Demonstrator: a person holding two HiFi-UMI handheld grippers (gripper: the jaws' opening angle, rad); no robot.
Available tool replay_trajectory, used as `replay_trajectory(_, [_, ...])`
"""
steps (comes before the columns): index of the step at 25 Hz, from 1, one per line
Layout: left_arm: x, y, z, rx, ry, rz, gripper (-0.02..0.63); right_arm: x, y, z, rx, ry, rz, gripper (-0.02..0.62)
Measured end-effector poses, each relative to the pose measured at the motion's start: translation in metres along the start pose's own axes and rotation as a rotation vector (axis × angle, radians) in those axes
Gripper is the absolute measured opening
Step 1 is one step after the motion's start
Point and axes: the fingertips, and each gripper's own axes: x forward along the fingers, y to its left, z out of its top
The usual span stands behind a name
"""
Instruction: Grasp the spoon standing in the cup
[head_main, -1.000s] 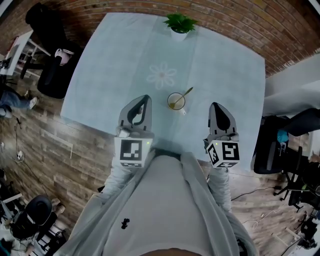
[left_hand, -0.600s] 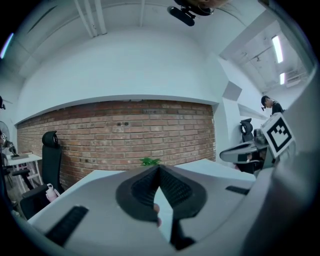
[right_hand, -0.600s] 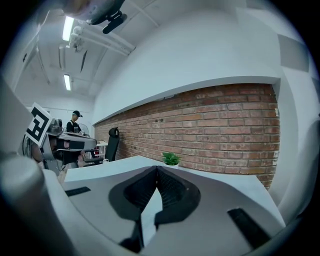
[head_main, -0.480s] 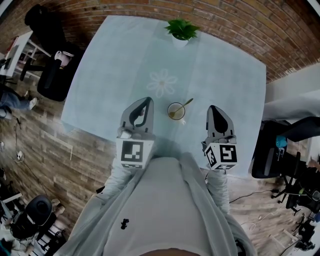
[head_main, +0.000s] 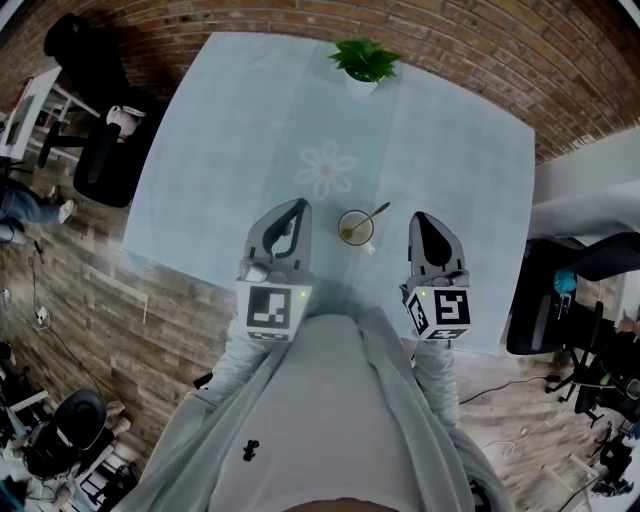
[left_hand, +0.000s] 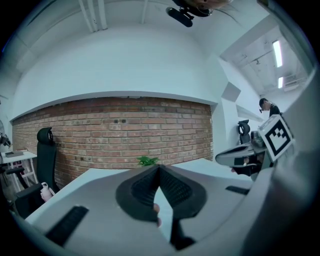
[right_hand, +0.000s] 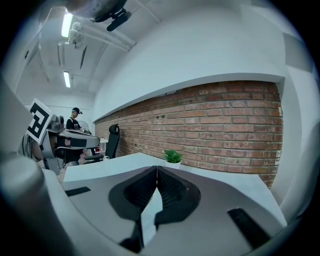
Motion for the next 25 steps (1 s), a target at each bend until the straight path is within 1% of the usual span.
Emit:
replay_trajectory(3, [0.002, 0.002, -0.002, -0.009, 0.005, 0.003, 0.017, 0.003, 0.001, -0.002, 0.002, 0.007, 0.005, 0.017])
replay_trajectory(6, [0.004, 0.003, -0.003, -0.049, 0.021, 0.016, 0.017, 0.006, 0.001, -0.006, 0.004, 0.019, 0.014, 0.017])
replay_trajectory(9, [0.006, 0.002, -0.006, -0.044, 0.028, 0.012, 0.017, 0.010, 0.000, -0.012, 0.019, 0.034, 0.029, 0.017])
replay_trajectory(13, [0.008, 0.002, -0.010, -0.014, 0.024, -0.007, 0.017, 0.016, 0.004, -0.021, 0.035, 0.061, 0.056, 0.017])
replay_trajectory(16, [0.009, 0.003, -0.012, -0.040, 0.039, 0.002, 0.017, 0.021, 0.006, -0.026, 0.039, 0.072, 0.070, 0.017])
replay_trajectory(20, [0.009, 0.005, -0.015, -0.055, 0.051, 0.013, 0.017, 0.025, 0.007, -0.031, 0.057, 0.073, 0.083, 0.022])
replay_trajectory(21, [0.009, 0.005, -0.016, -0.055, 0.053, 0.015, 0.017, 0.027, 0.009, -0.033, 0.062, 0.074, 0.091, 0.045])
replay_trajectory(22, [0.009, 0.006, -0.016, -0.050, 0.054, 0.016, 0.017, 0.029, 0.010, -0.035, 0.067, 0.078, 0.101, 0.109])
replay_trajectory(23, [0.009, 0.006, -0.017, -0.046, 0.055, 0.017, 0.017, 0.032, 0.012, -0.038, 0.072, 0.085, 0.110, 0.144])
replay_trajectory(25, [0.008, 0.008, -0.018, -0.054, 0.058, 0.025, 0.017, 0.037, 0.014, -0.045, 0.075, 0.102, 0.123, 0.164])
